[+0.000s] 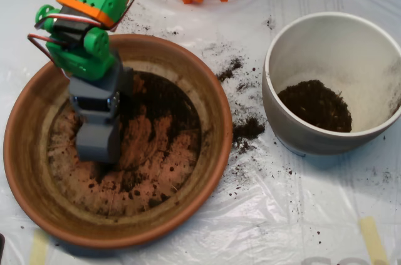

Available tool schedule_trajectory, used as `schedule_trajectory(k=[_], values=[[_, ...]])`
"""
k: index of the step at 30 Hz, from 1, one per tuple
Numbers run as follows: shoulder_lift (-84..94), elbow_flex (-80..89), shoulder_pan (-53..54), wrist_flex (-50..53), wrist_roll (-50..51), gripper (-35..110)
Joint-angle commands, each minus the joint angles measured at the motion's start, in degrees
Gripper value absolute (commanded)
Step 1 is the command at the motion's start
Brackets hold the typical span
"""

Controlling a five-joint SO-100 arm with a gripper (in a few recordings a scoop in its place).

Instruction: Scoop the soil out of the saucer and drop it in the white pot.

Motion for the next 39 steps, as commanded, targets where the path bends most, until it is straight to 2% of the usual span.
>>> schedule_trajectory(k=[1,15,31,35,39], values=[[4.5,7.4,-1.8,-0.2,-0.7,31],[21.4,27.4,0.0,-11.5,-3.3,15],[36.8,44.3,-4.0,-34.3,-2.4,7],[39.9,47.8,-3.7,-37.8,-3.6,0],[42.1,49.8,-4.5,-38.8,-5.6,0]])
